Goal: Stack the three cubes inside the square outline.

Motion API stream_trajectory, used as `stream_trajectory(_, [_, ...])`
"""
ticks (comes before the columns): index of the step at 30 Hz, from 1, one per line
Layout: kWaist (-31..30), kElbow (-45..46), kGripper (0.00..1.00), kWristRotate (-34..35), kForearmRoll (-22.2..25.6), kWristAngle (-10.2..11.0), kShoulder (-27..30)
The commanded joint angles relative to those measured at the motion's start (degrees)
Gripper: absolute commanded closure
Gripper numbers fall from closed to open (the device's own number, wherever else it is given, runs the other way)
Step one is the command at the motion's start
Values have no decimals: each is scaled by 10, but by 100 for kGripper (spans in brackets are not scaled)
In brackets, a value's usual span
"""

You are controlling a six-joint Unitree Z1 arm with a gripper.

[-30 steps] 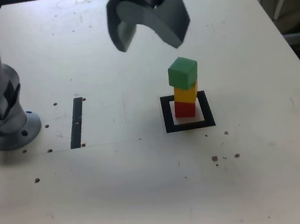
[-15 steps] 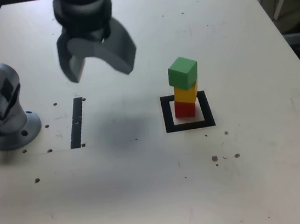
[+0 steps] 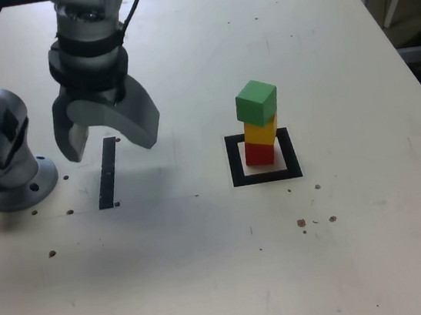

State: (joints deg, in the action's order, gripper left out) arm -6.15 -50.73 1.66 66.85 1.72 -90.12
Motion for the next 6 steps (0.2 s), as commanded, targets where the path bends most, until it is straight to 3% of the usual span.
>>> stream_trajectory(1, [-1,12,0,1,-10,-5,2])
stream_trajectory(6, [-1,32,0,1,-25,-11,2])
